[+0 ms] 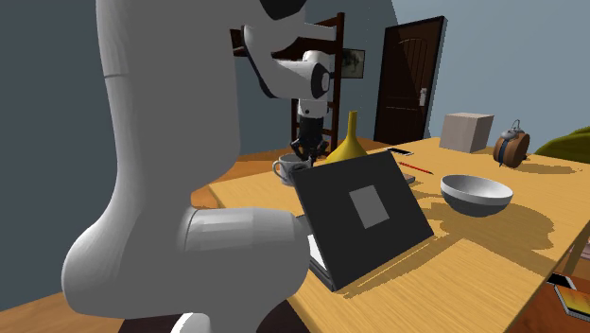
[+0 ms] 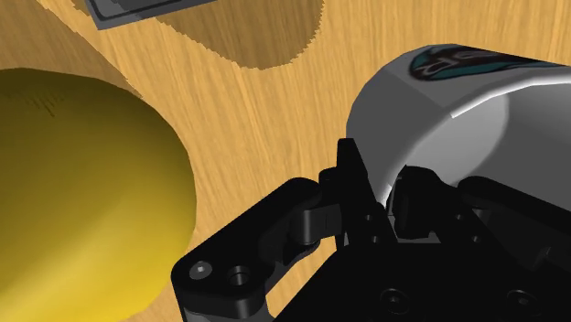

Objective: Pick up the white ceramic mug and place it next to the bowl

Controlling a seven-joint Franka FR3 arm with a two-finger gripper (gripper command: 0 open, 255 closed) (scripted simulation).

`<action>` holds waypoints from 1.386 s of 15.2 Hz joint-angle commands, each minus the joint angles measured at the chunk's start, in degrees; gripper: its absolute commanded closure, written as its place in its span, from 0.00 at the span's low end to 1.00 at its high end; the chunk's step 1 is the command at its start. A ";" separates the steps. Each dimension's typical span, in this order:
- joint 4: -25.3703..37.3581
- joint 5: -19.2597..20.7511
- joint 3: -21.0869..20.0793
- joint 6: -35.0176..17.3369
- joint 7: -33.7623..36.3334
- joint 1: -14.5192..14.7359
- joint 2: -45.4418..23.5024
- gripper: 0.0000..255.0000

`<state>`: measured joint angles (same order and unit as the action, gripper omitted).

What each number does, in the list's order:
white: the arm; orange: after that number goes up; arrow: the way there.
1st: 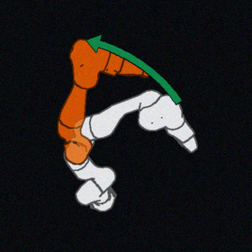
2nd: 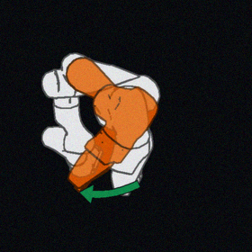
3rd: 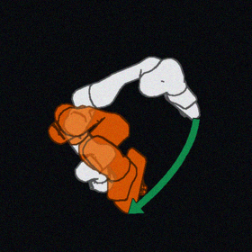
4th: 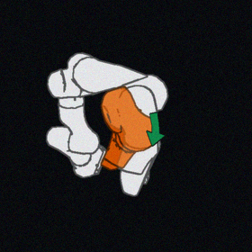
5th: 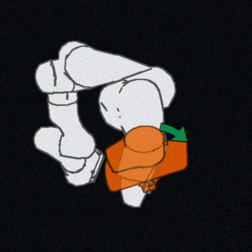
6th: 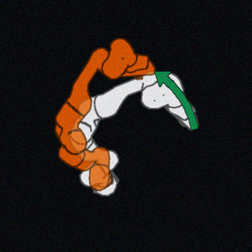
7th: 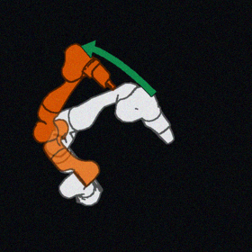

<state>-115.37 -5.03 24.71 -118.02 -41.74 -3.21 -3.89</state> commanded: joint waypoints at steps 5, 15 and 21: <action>3.09 0.79 -0.02 4.27 0.80 0.14 1.33 1.00; 9.56 0.80 1.31 10.59 -1.51 -1.28 1.00 1.00; 17.03 -2.46 4.84 12.92 -10.72 -6.47 -5.53 1.00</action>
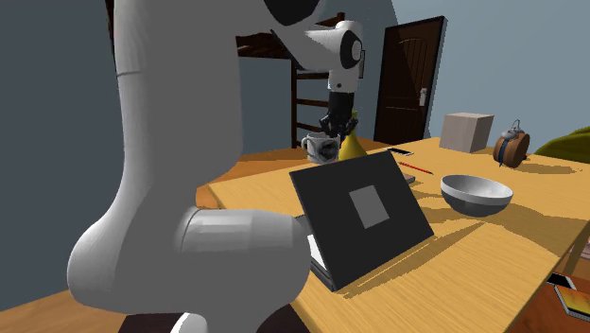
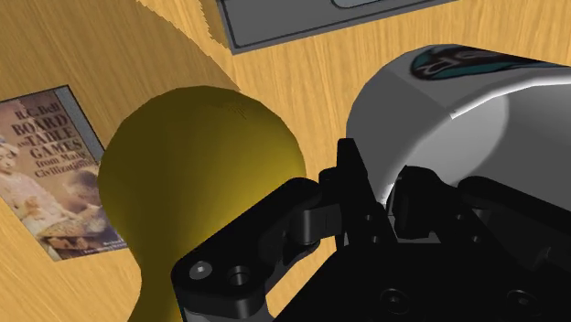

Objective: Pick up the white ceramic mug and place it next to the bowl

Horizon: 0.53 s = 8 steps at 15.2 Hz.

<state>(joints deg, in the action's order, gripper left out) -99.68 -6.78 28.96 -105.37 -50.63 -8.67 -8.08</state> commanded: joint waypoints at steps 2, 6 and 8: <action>4.49 -2.12 1.49 1.34 -4.84 -3.10 -4.02 1.00; 12.00 -5.28 2.73 4.05 -10.57 -7.97 -10.09 1.00; 16.46 -6.96 3.04 5.74 -13.19 -10.80 -13.48 1.00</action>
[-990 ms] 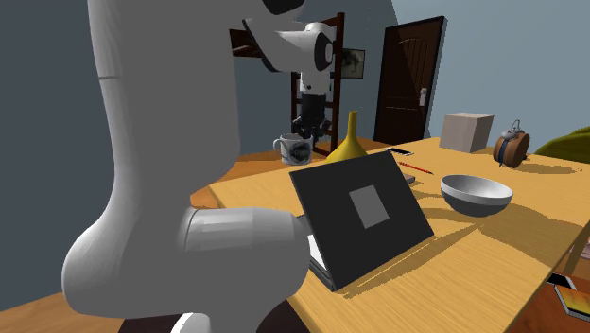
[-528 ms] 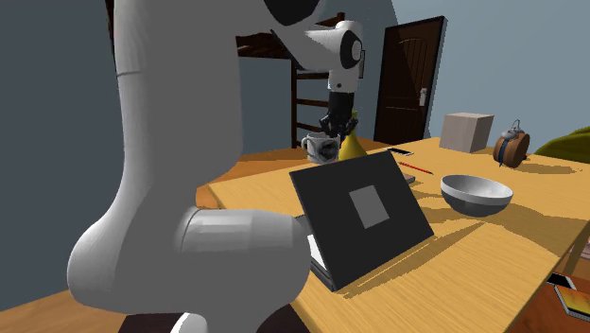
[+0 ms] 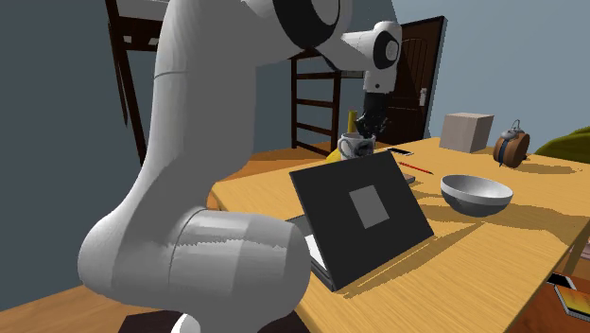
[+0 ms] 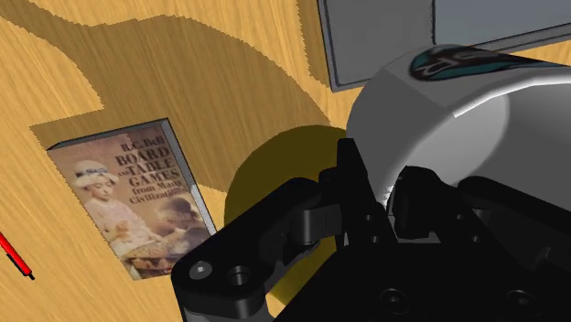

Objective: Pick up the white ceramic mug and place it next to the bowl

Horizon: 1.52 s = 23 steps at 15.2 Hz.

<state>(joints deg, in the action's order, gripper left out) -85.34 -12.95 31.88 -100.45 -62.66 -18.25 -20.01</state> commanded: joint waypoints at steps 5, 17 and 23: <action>16.31 -5.14 0.01 6.41 -6.59 -9.62 -11.34 1.00; 21.39 -7.83 -0.89 4.92 -9.76 -14.66 -18.43 1.00; 16.73 -8.08 -1.01 0.40 -10.43 -13.74 -18.53 1.00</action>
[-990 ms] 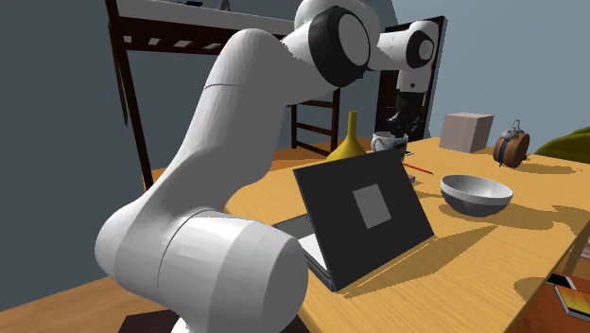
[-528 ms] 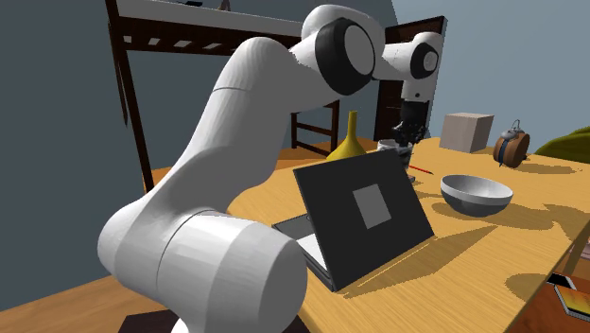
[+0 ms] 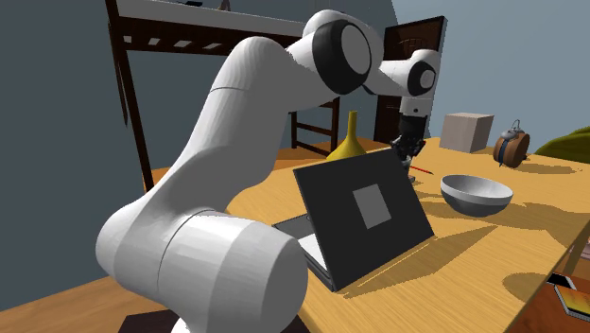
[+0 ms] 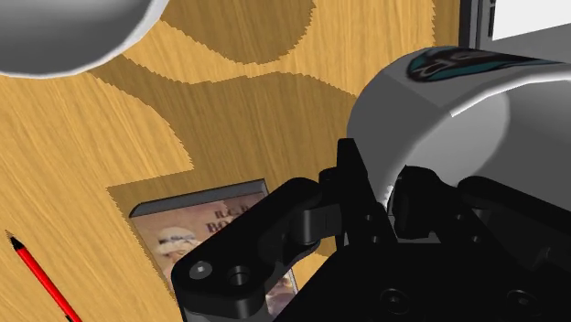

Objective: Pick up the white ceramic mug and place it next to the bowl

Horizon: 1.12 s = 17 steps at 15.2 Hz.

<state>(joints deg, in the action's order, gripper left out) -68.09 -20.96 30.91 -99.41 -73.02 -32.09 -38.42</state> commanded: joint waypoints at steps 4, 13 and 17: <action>-3.05 -0.38 -0.22 -3.42 -0.51 0.49 -0.52 1.00; -7.64 -1.51 -0.94 -9.55 -1.58 0.92 -2.39 1.00; -7.65 -1.51 -0.93 -9.55 -1.58 0.92 -2.39 1.00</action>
<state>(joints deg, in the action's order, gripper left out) -75.74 -22.45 29.99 -108.92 -74.59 -31.16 -40.78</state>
